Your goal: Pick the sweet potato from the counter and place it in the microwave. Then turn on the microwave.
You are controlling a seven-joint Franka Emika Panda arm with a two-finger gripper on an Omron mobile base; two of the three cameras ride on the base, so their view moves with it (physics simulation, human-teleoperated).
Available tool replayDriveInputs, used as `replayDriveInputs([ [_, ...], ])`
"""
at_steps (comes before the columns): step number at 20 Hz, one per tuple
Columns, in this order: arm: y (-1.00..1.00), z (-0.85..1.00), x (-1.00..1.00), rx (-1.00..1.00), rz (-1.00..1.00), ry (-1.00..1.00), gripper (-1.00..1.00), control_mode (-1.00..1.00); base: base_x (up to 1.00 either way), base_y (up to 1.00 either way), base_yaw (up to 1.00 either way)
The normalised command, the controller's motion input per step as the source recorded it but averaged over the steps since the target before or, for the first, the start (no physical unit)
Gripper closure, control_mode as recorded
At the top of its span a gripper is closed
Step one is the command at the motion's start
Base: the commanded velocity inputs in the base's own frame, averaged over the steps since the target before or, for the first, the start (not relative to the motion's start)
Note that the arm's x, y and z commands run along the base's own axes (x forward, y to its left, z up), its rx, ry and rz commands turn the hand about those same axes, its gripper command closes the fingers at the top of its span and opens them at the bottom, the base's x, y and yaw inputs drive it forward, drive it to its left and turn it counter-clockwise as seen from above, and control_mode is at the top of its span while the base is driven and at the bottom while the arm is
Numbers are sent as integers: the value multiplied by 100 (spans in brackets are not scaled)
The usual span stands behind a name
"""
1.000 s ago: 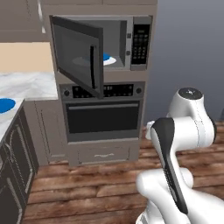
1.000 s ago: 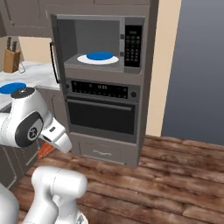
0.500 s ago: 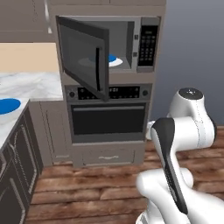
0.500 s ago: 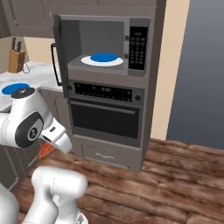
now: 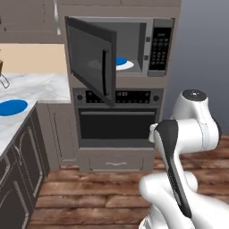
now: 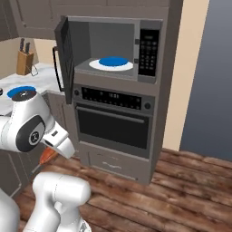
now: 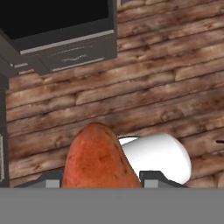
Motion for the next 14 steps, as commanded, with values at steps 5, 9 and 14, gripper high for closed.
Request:
replayDriveInputs([
  [5,0,0,0,0,0,0,100,100,4,-43,18],
  [9,0,0,0,0,0,0,100,100,0,-52,4],
  [14,0,0,0,0,0,0,100,100,6,-50,0],
])
